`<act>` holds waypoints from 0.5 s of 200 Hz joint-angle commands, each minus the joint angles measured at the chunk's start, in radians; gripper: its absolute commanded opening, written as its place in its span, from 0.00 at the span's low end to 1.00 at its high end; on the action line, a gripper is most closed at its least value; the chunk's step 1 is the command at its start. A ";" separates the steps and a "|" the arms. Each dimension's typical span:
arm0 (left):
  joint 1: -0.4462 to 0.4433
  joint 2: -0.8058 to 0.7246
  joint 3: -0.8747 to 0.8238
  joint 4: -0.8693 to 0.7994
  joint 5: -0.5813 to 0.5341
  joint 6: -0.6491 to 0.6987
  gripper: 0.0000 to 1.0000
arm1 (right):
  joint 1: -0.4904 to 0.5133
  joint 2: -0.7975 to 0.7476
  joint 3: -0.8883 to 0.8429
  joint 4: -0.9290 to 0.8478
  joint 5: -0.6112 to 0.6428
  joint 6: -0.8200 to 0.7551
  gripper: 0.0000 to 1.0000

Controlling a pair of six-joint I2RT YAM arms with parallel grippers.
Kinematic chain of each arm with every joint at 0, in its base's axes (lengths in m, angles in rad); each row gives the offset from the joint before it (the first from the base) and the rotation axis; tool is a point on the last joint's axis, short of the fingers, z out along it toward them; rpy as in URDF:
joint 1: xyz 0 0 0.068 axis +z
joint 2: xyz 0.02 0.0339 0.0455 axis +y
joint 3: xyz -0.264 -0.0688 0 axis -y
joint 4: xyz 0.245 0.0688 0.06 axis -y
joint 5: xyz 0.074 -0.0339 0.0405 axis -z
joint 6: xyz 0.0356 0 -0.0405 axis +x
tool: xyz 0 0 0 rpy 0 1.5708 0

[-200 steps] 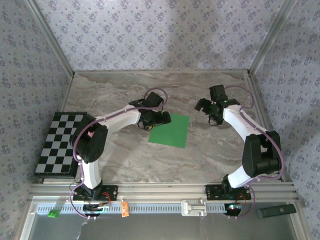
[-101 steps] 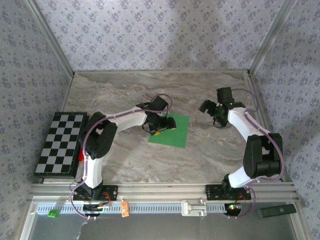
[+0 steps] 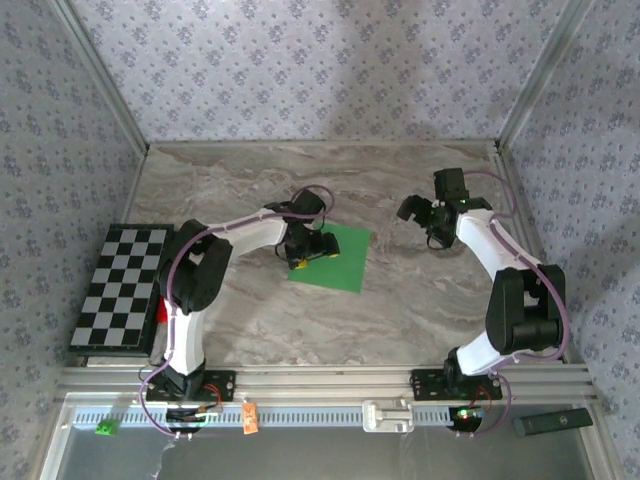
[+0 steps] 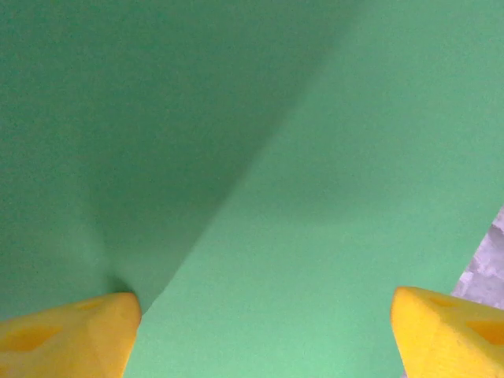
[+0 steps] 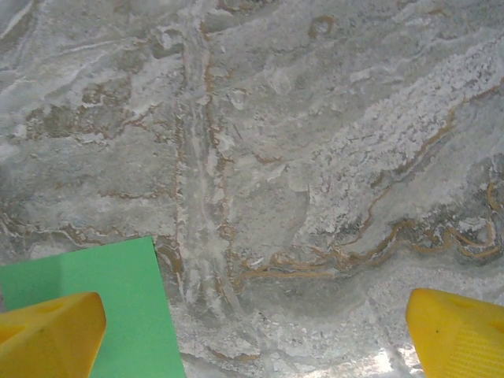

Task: Fold a paper plane with a square sheet of paper (pick it up from the middle)
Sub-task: Move the square sheet of paper to the center of the table.

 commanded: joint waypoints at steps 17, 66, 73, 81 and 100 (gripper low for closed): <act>0.047 -0.056 -0.090 -0.167 -0.089 0.078 0.85 | 0.017 0.033 0.022 -0.037 -0.025 -0.007 1.00; 0.053 -0.109 -0.032 -0.261 -0.136 0.169 0.88 | 0.032 0.056 0.021 -0.021 -0.016 0.018 1.00; 0.050 -0.109 -0.010 -0.263 -0.137 0.174 0.88 | 0.032 0.059 0.024 -0.020 -0.018 0.019 1.00; 0.046 -0.107 0.019 -0.275 -0.134 0.177 0.90 | 0.032 0.061 0.029 -0.020 -0.020 0.019 1.00; 0.031 -0.094 0.098 -0.309 -0.142 0.190 0.93 | 0.032 0.057 0.034 -0.020 -0.020 0.009 1.00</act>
